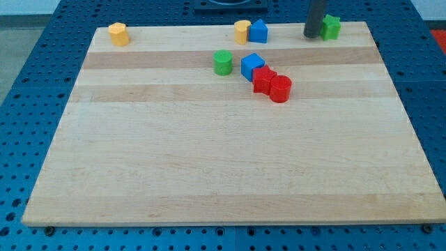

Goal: Push the yellow heart to the left side of the blue cube

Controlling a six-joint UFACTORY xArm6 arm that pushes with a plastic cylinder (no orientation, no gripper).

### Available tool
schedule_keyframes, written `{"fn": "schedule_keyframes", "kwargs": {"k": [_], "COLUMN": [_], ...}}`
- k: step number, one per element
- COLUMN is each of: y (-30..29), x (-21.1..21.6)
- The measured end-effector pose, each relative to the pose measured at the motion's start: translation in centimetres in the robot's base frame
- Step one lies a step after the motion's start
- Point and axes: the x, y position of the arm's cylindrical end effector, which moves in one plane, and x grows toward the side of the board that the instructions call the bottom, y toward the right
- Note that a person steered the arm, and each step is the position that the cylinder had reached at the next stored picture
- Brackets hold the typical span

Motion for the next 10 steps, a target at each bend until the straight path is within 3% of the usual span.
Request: {"fn": "schedule_keyframes", "kwargs": {"k": [2,6,10], "y": [-2.3,-14.9,-18.8], "x": [-0.7,-2.9,-2.0]}}
